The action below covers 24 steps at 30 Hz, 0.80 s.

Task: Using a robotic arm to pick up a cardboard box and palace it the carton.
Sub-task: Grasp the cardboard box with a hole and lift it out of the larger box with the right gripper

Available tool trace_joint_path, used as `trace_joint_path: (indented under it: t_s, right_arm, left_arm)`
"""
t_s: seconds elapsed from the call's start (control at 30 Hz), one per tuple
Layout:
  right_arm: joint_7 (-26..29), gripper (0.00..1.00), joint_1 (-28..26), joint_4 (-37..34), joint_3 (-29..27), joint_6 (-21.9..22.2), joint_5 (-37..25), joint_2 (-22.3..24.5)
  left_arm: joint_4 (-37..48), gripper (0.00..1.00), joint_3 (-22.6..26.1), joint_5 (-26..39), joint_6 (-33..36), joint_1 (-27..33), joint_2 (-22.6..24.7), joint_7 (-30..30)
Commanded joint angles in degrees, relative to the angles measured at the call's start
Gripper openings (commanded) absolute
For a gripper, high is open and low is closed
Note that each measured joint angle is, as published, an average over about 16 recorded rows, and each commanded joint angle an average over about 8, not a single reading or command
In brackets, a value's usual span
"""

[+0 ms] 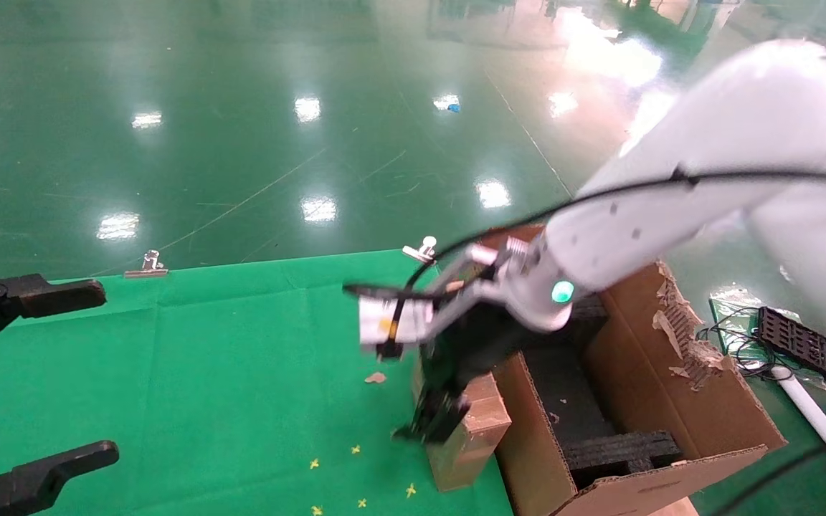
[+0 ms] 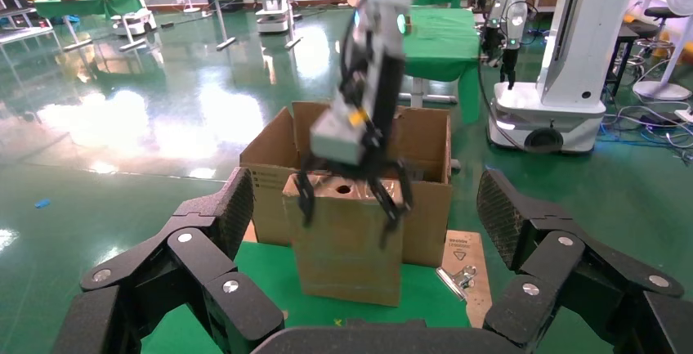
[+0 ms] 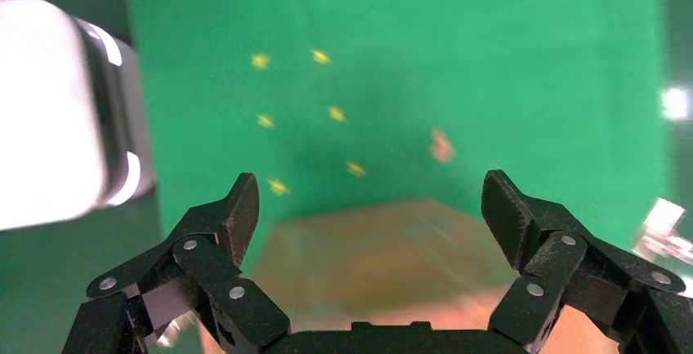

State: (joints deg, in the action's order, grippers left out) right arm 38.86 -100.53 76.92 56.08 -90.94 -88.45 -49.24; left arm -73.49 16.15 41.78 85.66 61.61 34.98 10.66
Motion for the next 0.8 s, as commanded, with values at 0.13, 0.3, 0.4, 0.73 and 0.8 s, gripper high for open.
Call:
trace_joint_path:
  t_s: [0.13,0.3,0.4,0.73,0.8]
  right_arm:
    - [3.12,1.0,-8.9,0.0,8.12,-0.13,-0.18,0.47]
    - [3.31,1.0,-15.02,0.19,16.2,0.07,0.95,0.9]
    - [3.2,1.0,-17.35,0.31,20.61,0.4,1.66,0.75]
    - [4.68,1.0,-20.15,0.45,28.32,2.24,3.41,-0.34]
    - [4.97,1.0,-20.36,0.45,28.96,2.56,3.6,-0.52]
  left_arm:
    - [0.0,1.0,0.02,-0.01,-0.01,0.0,-0.01,-0.01]
    - [0.0,1.0,0.04,-0.03,-0.02,0.01,-0.02,-0.02]
    - [0.0,1.0,0.06,-0.04,-0.02,0.01,-0.02,-0.03]
    - [0.0,1.0,0.1,-0.07,-0.04,0.02,-0.04,-0.05]
    - [0.0,1.0,0.11,-0.07,-0.05,0.02,-0.04,-0.05]
